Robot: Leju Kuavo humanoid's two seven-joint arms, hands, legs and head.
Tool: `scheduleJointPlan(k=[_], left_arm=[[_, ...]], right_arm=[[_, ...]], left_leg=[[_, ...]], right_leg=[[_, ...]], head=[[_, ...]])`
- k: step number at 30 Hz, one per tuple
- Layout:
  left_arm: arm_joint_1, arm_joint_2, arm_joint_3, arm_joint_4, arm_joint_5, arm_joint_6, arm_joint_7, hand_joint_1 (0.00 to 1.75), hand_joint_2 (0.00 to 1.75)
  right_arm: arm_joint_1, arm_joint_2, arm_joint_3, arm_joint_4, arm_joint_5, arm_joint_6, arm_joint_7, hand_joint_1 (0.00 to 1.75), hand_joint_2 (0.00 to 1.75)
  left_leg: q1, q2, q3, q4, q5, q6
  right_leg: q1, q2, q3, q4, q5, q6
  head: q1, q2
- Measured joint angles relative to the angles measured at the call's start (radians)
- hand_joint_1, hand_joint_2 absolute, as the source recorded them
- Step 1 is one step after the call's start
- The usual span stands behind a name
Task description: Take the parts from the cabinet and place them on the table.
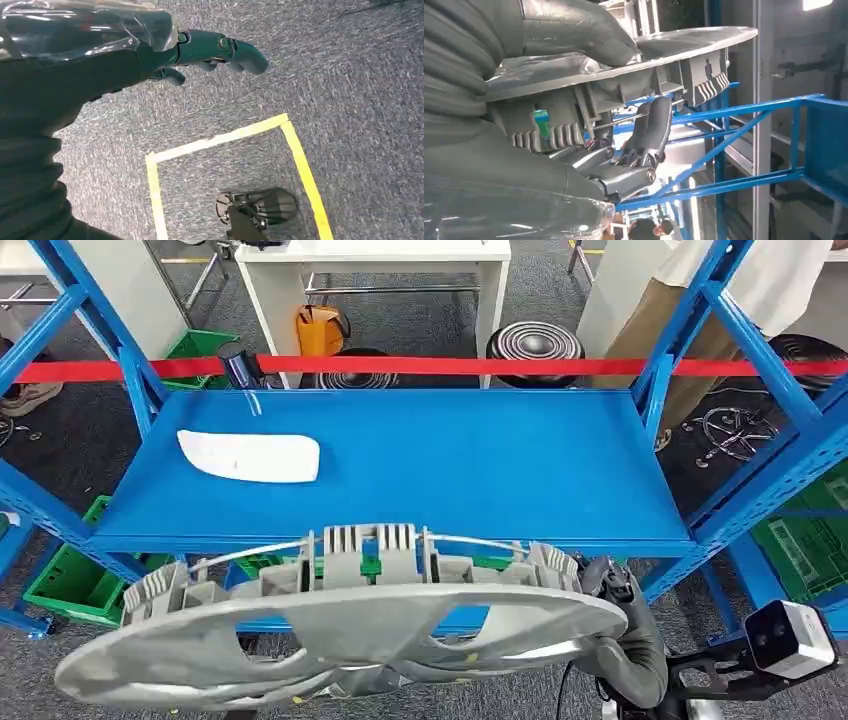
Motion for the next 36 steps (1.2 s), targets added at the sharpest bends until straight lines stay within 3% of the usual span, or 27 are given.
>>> scheduleJointPlan(k=[1, 2, 4, 5, 6, 8, 9, 10, 11, 12, 13, 15, 16, 17, 20, 21, 23, 24, 25, 26, 27, 29, 30, 32, 34, 35, 36], left_arm=[[0.000, 0.005, -0.002, -0.002, -0.006, -0.003, 0.005, 0.00, 1.75], [0.000, 0.007, -0.005, -0.002, -0.011, -0.006, 0.011, 0.00, 1.75], [0.003, 0.013, -0.011, -0.002, -0.019, -0.006, 0.023, 0.00, 1.75], [0.007, 0.016, -0.011, 0.000, -0.021, -0.007, 0.023, 0.00, 1.75], [0.011, 0.020, -0.011, 0.004, -0.021, -0.007, 0.024, 0.00, 1.75], [0.022, 0.026, -0.011, 0.012, -0.028, -0.007, 0.027, 0.00, 1.75], [0.024, 0.031, -0.011, 0.020, -0.030, -0.007, 0.028, 0.00, 1.75], [0.024, 0.033, -0.011, 0.027, -0.036, -0.007, 0.029, 0.00, 1.75], [0.023, 0.037, -0.012, 0.035, -0.042, -0.008, 0.031, 0.00, 1.75], [0.022, 0.038, -0.012, 0.039, -0.045, -0.008, 0.032, 0.00, 1.75], [0.020, 0.040, -0.012, 0.040, -0.046, -0.007, 0.033, 0.00, 1.75], [0.004, 0.047, -0.012, 0.042, -0.039, -0.005, 0.037, 0.00, 1.75], [-0.009, 0.053, -0.011, 0.041, -0.036, -0.004, 0.040, 0.00, 1.75], [-0.020, 0.055, -0.009, 0.041, -0.028, -0.003, 0.041, 0.00, 1.75], [-0.036, 0.060, 0.005, 0.040, 0.002, 0.003, 0.049, 0.00, 1.75], [-0.039, 0.060, 0.013, 0.039, 0.010, 0.005, 0.050, 0.00, 1.75], [-0.048, 0.055, 0.025, 0.039, 0.014, 0.005, 0.051, 0.00, 1.75], [-0.049, 0.053, 0.028, 0.039, 0.014, 0.005, 0.052, 0.00, 1.75], [-0.049, 0.051, 0.033, 0.039, 0.014, 0.006, 0.053, 0.00, 1.75], [-0.049, 0.048, 0.036, 0.040, 0.014, 0.007, 0.056, 0.00, 1.75], [-0.049, 0.047, 0.038, 0.042, 0.014, 0.007, 0.059, 0.00, 1.75], [-0.049, 0.044, 0.043, 0.042, 0.014, 0.007, 0.060, 0.00, 1.75], [-0.049, 0.042, 0.043, 0.042, 0.014, 0.008, 0.060, 0.00, 1.75], [-0.050, 0.041, 0.045, 0.042, 0.014, 0.009, 0.061, 0.00, 1.75], [-0.050, 0.042, 0.049, 0.043, 0.014, 0.011, 0.061, 0.00, 1.75], [-0.049, 0.042, 0.049, 0.044, 0.013, 0.011, 0.061, 0.00, 1.75], [-0.049, 0.042, 0.049, 0.048, 0.013, 0.011, 0.061, 0.00, 1.75]], right_arm=[[-0.003, 0.000, 0.002, 0.000, 0.000, -0.002, 0.000, 1.75, 1.75], [-0.001, 0.000, 0.004, 0.000, -0.002, -0.003, -0.001, 1.75, 1.75], [-0.005, -0.001, 0.012, 0.000, -0.011, -0.003, -0.002, 1.75, 1.75], [-0.006, -0.001, 0.016, 0.000, -0.015, -0.003, -0.002, 1.75, 1.75], [-0.010, -0.001, 0.019, 0.000, -0.015, -0.003, -0.002, 1.75, 1.75], [-0.011, 0.000, 0.025, 0.000, -0.012, -0.005, -0.007, 1.75, 1.75], [-0.011, 0.000, 0.028, 0.000, -0.006, -0.009, -0.015, 1.75, 1.75], [-0.011, 0.000, 0.028, 0.000, 0.002, -0.014, -0.021, 1.75, 1.75], [-0.011, 0.001, 0.028, 0.000, 0.012, -0.022, -0.026, 1.75, 1.75], [-0.011, 0.001, 0.028, 0.000, 0.021, -0.026, -0.027, 1.75, 1.75], [-0.013, 0.001, 0.028, 0.000, 0.028, -0.033, -0.027, 1.75, 1.75], [-0.032, 0.002, 0.029, 0.000, 0.040, -0.041, -0.026, 1.75, 1.75], [-0.042, 0.003, 0.029, 0.000, 0.042, -0.043, -0.026, 1.75, 1.75], [-0.056, 0.004, 0.029, 0.000, 0.044, -0.045, -0.024, 1.75, 1.75], [-0.081, 0.019, 0.030, 0.005, 0.043, -0.042, -0.014, 1.75, 1.75], [-0.090, 0.021, 0.030, 0.012, 0.041, -0.036, -0.013, 1.75, 1.75], [-0.115, 0.024, 0.029, 0.037, 0.038, -0.021, -0.013, 1.75, 1.75], [-0.121, 0.025, 0.026, 0.047, 0.038, -0.013, -0.013, 1.75, 1.75], [-0.124, 0.026, 0.022, 0.057, 0.038, -0.008, -0.013, 1.75, 1.75], [-0.125, 0.027, 0.017, 0.066, 0.039, 0.000, -0.014, 1.75, 1.75], [-0.125, 0.029, 0.011, 0.074, 0.041, 0.004, -0.014, 1.75, 1.75], [-0.128, 0.032, 0.004, 0.084, 0.043, 0.008, -0.014, 1.75, 1.75], [-0.131, 0.035, 0.002, 0.089, 0.043, 0.009, -0.014, 1.75, 1.75], [-0.139, 0.040, -0.002, 0.095, 0.043, 0.010, -0.014, 1.75, 1.75], [-0.140, 0.043, -0.006, 0.100, 0.043, 0.012, -0.016, 1.75, 1.75], [-0.140, 0.045, -0.006, 0.103, 0.043, 0.013, -0.016, 1.75, 1.75], [-0.140, 0.047, -0.006, 0.107, 0.043, 0.013, -0.016, 1.75, 1.75]], left_leg=[[-0.004, -0.002, -0.010, 0.005, 0.003, -0.005], [-0.005, -0.001, -0.009, 0.011, 0.006, -0.010], [-0.001, -0.003, -0.016, 0.010, 0.019, -0.024], [0.001, -0.005, -0.019, 0.012, 0.024, -0.028], [0.006, -0.006, -0.027, 0.020, 0.005, -0.035], [0.011, -0.006, -0.055, 0.109, -0.109, -0.052], [0.014, -0.006, -0.078, 0.197, -0.173, -0.059], [0.017, -0.006, -0.091, 0.262, -0.204, -0.064], [0.019, -0.006, -0.090, 0.302, -0.206, -0.066], [0.021, -0.005, -0.069, 0.298, -0.184, -0.065], [0.021, -0.005, -0.029, 0.256, -0.152, -0.063], [0.019, -0.009, 0.106, 0.073, -0.103, -0.047], [0.016, -0.013, 0.151, -0.005, -0.135, -0.038], [0.011, -0.012, 0.161, -0.023, -0.137, -0.038], [-0.003, -0.009, 0.149, -0.025, -0.114, -0.011], [0.007, -0.004, 0.145, -0.052, -0.088, 0.001], [0.004, 0.004, 0.118, -0.060, -0.058, 0.018], [0.003, 0.005, 0.103, -0.059, -0.046, 0.016], [0.001, 0.005, 0.091, -0.058, -0.033, 0.017], [0.000, 0.006, 0.073, -0.056, -0.021, 0.016], [-0.001, 0.006, 0.056, -0.054, -0.010, 0.013], [0.000, 0.006, 0.023, -0.043, 0.009, 0.006], [0.000, 0.006, 0.007, -0.031, 0.014, 0.001], [-0.006, 0.006, -0.021, -0.002, 0.022, -0.008], [-0.002, 0.005, -0.026, -0.002, 0.038, -0.020], [-0.001, 0.005, -0.028, -0.004, 0.046, -0.024], [0.004, 0.003, -0.034, -0.001, 0.043, -0.030]], right_leg=[[0.008, 0.004, 0.010, 0.001, -0.006, -0.016], [0.008, 0.004, -0.002, 0.003, 0.009, -0.018], [0.013, 0.006, -0.017, 0.001, 0.010, -0.031], [0.005, 0.004, -0.025, -0.004, 0.019, -0.043], [0.001, 0.002, -0.031, -0.004, 0.028, -0.052], [0.001, 0.002, -0.051, -0.003, 0.046, -0.064], [0.003, 0.002, -0.060, -0.003, 0.057, -0.064], [0.004, 0.002, -0.074, -0.002, 0.068, -0.063], [0.004, 0.002, -0.087, -0.001, 0.077, -0.060], [0.005, 0.001, -0.099, 0.000, 0.086, -0.059], [0.005, 0.002, -0.109, 0.000, 0.094, -0.056], [0.006, 0.002, -0.124, -0.001, 0.111, -0.050], [0.006, 0.001, -0.128, -0.001, 0.118, -0.045], [0.006, -0.001, -0.130, -0.003, 0.128, -0.038], [-0.001, 0.001, -0.129, -0.017, 0.154, -0.014], [0.002, 0.001, -0.135, -0.011, 0.152, -0.015], [0.005, 0.001, -0.175, 0.074, 0.053, -0.040], [0.005, 0.001, -0.197, 0.146, 0.000, -0.045], [0.005, 0.001, -0.212, 0.223, -0.036, -0.044], [0.004, 0.001, -0.218, 0.279, -0.044, -0.034], [0.004, 0.001, -0.207, 0.298, -0.026, -0.020], [0.004, 0.001, -0.127, 0.209, 0.035, 0.004], [0.004, 0.001, -0.062, 0.118, 0.049, 0.004], [0.011, 0.001, 0.037, -0.039, -0.005, -0.019], [0.015, 0.002, 0.013, -0.023, 0.002, -0.026], [0.016, 0.002, 0.010, -0.022, 0.008, -0.035], [0.003, 0.000, 0.002, -0.026, 0.020, -0.045]], head=[[-0.002, 0.000], [-0.003, 0.000], [-0.003, 0.000], [-0.001, 0.000], [-0.002, 0.000], [-0.005, 0.000], [-0.005, 0.000], [-0.006, 0.000], [-0.006, 0.000], [-0.005, 0.000], [-0.006, 0.000], [-0.006, 0.000], [-0.005, 0.000], [-0.003, 0.000], [-0.006, 0.000], [-0.006, 0.000], [-0.004, 0.000], [-0.003, 0.000], [-0.003, 0.000], [-0.003, 0.000], [-0.003, 0.000], [-0.003, 0.000], [-0.003, 0.000], [-0.004, 0.000], [-0.004, 0.000], [-0.005, 0.000], [-0.003, 0.000]])
